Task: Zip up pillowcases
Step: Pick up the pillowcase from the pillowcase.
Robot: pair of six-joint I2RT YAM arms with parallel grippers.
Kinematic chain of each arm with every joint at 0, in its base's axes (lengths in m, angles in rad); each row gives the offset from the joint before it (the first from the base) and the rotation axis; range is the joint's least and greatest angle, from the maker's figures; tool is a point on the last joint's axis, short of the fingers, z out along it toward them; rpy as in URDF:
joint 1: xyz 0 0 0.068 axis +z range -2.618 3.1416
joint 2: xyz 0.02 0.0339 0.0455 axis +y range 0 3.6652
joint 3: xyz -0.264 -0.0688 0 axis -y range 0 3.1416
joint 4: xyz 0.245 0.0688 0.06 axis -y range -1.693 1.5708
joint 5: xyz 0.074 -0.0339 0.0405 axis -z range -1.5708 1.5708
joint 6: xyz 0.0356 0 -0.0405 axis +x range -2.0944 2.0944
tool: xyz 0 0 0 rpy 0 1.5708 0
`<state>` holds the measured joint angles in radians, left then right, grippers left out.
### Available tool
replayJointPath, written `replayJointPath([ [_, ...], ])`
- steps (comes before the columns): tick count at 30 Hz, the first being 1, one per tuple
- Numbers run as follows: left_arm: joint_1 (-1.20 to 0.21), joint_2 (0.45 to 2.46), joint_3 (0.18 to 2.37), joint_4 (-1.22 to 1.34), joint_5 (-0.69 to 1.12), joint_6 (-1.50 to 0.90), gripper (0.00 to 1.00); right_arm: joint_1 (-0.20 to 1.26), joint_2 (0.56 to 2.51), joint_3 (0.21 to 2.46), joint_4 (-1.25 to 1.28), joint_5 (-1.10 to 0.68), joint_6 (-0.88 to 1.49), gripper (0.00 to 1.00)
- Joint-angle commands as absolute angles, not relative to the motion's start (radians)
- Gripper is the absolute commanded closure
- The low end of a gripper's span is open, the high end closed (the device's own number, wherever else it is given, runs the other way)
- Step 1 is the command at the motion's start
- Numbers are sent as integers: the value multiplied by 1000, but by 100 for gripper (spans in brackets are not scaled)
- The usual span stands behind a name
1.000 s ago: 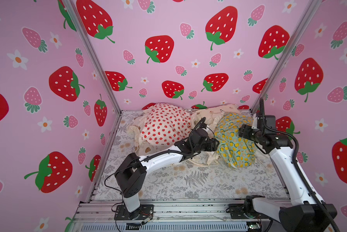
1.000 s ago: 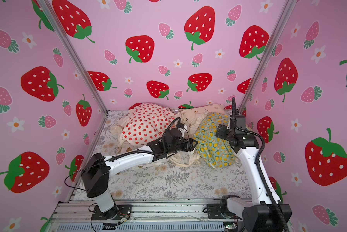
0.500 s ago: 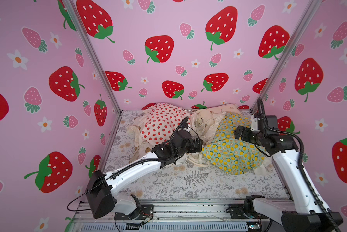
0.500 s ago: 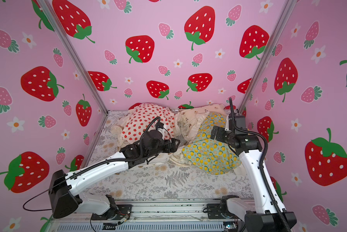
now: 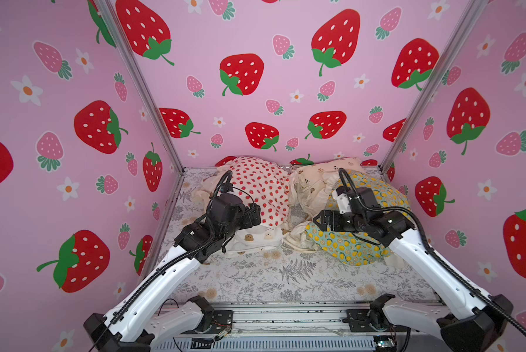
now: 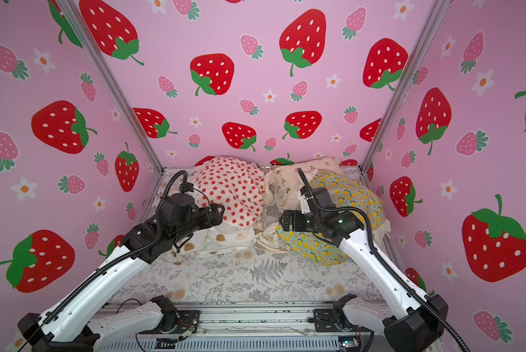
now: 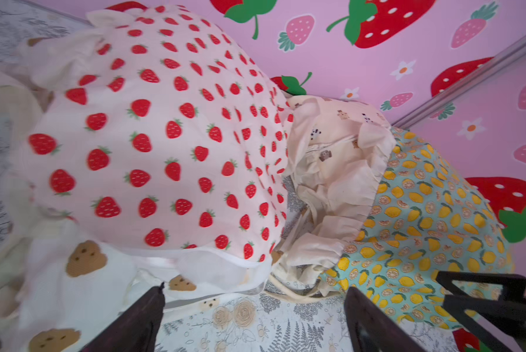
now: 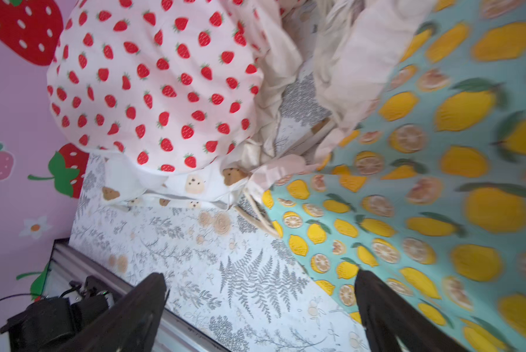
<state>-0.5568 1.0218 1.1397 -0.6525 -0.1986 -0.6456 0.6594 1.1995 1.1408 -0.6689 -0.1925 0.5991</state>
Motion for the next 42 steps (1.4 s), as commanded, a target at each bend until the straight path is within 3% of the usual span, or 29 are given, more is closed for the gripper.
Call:
replayJointPath([
  [1,-470,991,1169,-825,-205,-615,6,739,1262,1118,-510,-232,683,0],
  [6,-338,975,1158,-884,-153,-590,6,821,1365,1105,-356,-232,761,0],
  [10,-193,993,1109,-814,7,-571,6,844,1457,1130,-276,-224,810,0],
  [14,-84,1046,1081,-704,127,-587,6,848,1537,1202,-337,-85,805,1],
  [25,58,1246,1029,-399,299,-683,17,766,1724,1317,-337,-2,850,0],
  [29,63,1303,1020,-342,309,-699,21,734,1801,1359,-309,-24,858,8],
  [36,63,1372,1001,-285,316,-707,36,710,1932,1435,-227,-105,879,21],
  [42,63,1395,997,-263,334,-714,56,714,2025,1491,-209,-146,921,34],
])
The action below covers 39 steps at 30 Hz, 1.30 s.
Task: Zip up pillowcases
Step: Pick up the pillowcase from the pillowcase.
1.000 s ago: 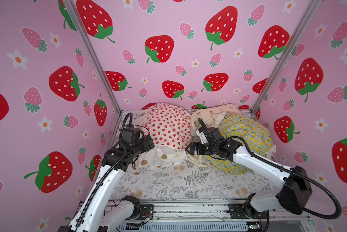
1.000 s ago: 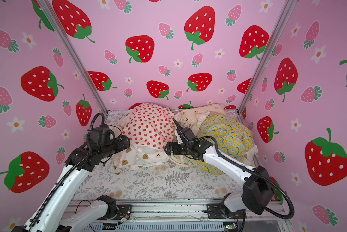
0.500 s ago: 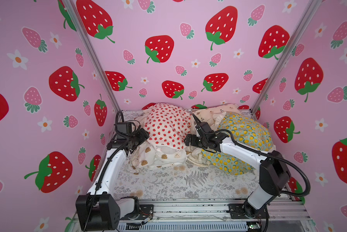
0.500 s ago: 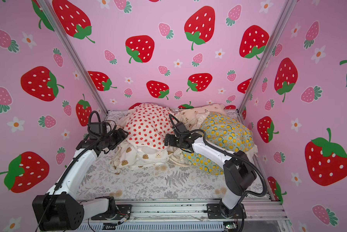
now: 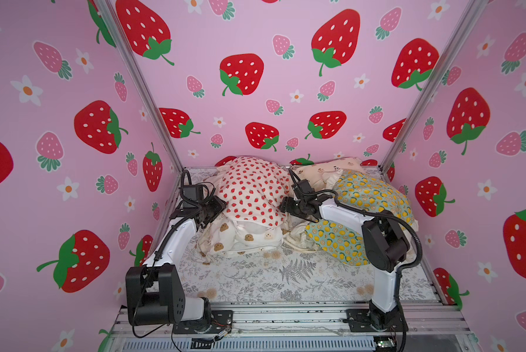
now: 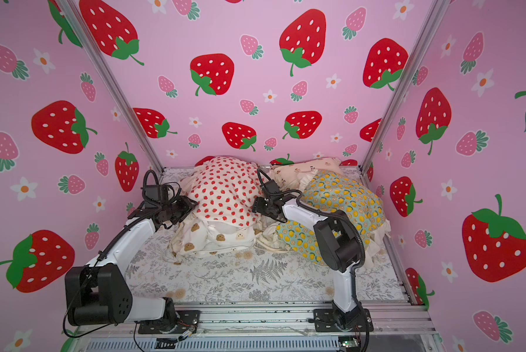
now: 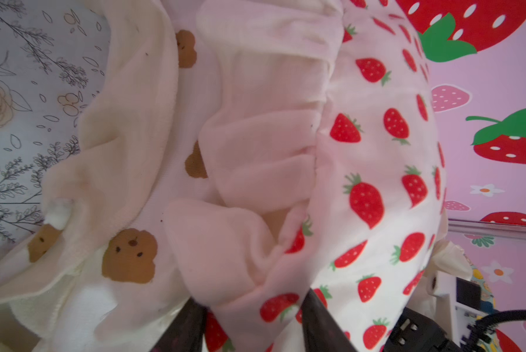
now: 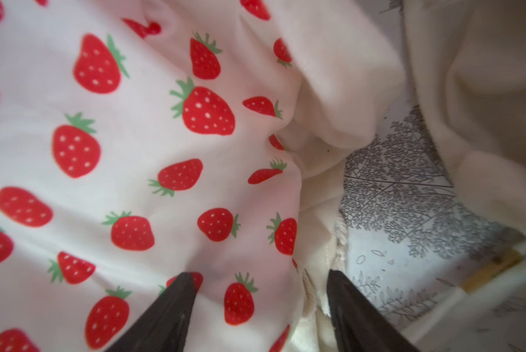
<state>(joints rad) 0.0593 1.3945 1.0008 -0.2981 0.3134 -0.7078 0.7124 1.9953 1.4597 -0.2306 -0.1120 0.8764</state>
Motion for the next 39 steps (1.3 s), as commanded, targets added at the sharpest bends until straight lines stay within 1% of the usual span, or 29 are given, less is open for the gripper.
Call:
replayJointPath([
  [1,63,1395,997,-260,335,-713,60,716,2032,1490,-194,-150,925,37],
  [4,63,1387,1002,-265,345,-713,70,720,2040,1493,-171,-150,931,47],
  [7,62,1373,1010,-270,351,-712,78,720,2021,1488,-142,-142,930,65],
  [10,62,1365,1026,-276,366,-713,85,717,2005,1492,-133,-137,930,79],
  [13,62,1359,1035,-275,373,-722,90,714,1977,1492,-115,-134,925,89],
  [16,63,1358,1050,-272,399,-744,93,709,1941,1510,-133,-115,896,95],
  [17,62,1357,1056,-272,406,-748,93,708,1928,1517,-140,-104,882,96],
  [18,62,1353,1063,-272,411,-753,97,704,1915,1528,-145,-101,862,97],
  [21,63,1337,1071,-251,434,-798,100,691,1885,1584,-199,-92,796,100],
  [25,58,1307,1084,-255,456,-841,100,681,1828,1653,-301,-25,718,100],
  [29,24,1250,1069,-254,465,-905,100,656,1774,1742,-419,6,658,100],
  [32,-77,1206,1056,-238,433,-965,100,608,1763,1823,-536,-41,639,100],
  [34,-173,1176,1035,-227,378,-1032,100,576,1757,1842,-604,-63,623,100],
  [37,-291,1134,968,-154,306,-1132,100,530,1758,1819,-672,-79,610,100],
  [39,-334,1136,947,-127,291,-1172,100,515,1753,1780,-691,-110,606,100],
])
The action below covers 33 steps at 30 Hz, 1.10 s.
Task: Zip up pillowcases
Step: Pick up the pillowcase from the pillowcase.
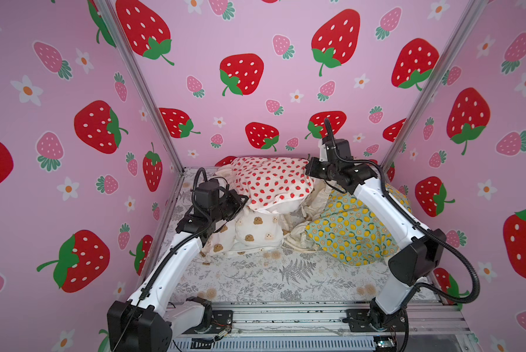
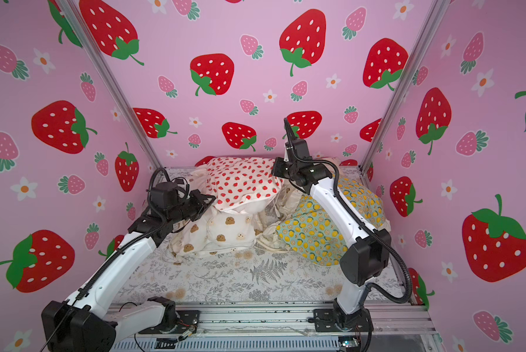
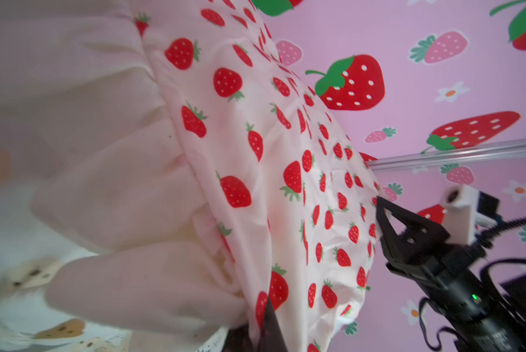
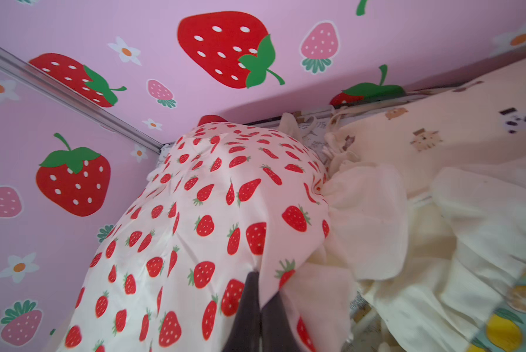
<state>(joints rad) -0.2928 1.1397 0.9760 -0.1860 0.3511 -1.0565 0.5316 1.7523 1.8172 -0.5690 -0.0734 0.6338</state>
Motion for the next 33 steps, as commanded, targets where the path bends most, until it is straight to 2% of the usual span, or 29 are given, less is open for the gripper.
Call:
replayJointPath([
  [1,-345,1147,948,-132,295,-1196,100,514,1740,1747,-690,-108,608,99],
  [6,-356,1160,927,-70,286,-1301,100,514,1602,1541,-567,-164,634,77],
  [11,-357,1162,964,-98,247,-1334,100,512,1525,1512,-690,-143,594,59],
  [17,-356,1178,985,-61,243,-1394,100,518,1355,1354,-650,-250,527,36],
  [23,-354,1195,1034,-72,254,-1401,100,655,1312,1253,-657,-153,333,37],
  [29,-353,1197,1058,-84,245,-1408,100,720,1341,1147,-567,-105,236,51],
  [33,-353,1198,1075,-100,237,-1401,100,739,1316,1031,-435,-80,205,54],
])
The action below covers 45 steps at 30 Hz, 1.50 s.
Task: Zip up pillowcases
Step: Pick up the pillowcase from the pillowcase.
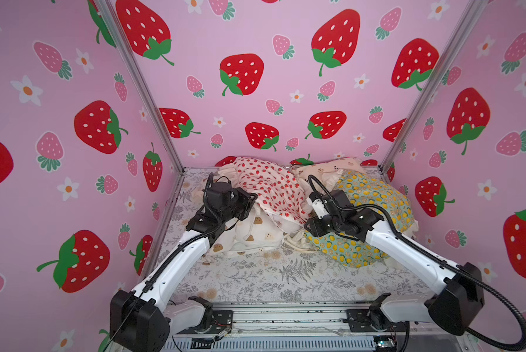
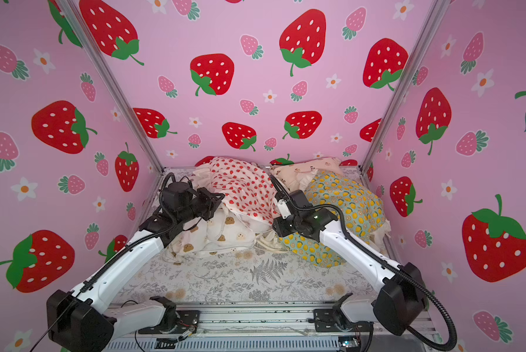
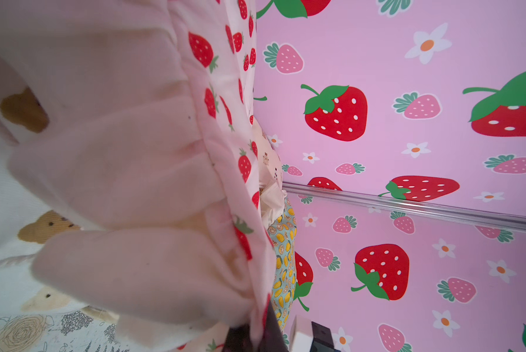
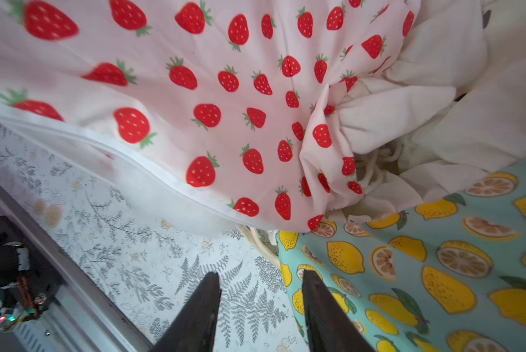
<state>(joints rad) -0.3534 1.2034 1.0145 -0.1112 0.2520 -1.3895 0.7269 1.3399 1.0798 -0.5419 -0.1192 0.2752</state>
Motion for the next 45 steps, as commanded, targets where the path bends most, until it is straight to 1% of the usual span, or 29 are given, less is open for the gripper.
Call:
replayJointPath([
  [1,-353,1201,1079,-104,238,-1401,100,743,1315,1000,-392,-72,197,54],
  [6,-351,1206,1081,-97,242,-1406,100,745,1368,995,-335,-44,155,55],
  [9,-351,1208,1091,-108,244,-1399,100,747,1392,996,-298,-32,138,53],
  [10,-351,1209,1090,-106,243,-1400,100,749,1398,995,-287,-29,130,51],
  [16,-349,1218,1095,-104,248,-1401,100,766,1439,980,-238,-67,92,49],
  [19,-348,1219,1096,-104,247,-1399,100,766,1457,976,-210,-61,86,49],
  [21,-346,1222,1097,-104,247,-1400,100,771,1468,988,-227,-85,78,51],
  [27,-335,1217,1098,-113,252,-1396,100,793,1407,918,-177,-74,73,49],
  [33,-331,1223,1101,-107,259,-1402,100,799,1441,940,-183,-72,56,49],
  [36,-331,1224,1103,-109,262,-1402,100,799,1473,955,-159,-23,46,49],
  [40,-330,1224,1104,-110,263,-1404,100,800,1521,996,-156,-69,38,51],
  [42,-328,1223,1107,-112,265,-1401,100,802,1538,996,-142,-49,45,57],
  [45,-325,1221,1107,-115,264,-1399,100,799,1539,982,-103,-9,55,64],
])
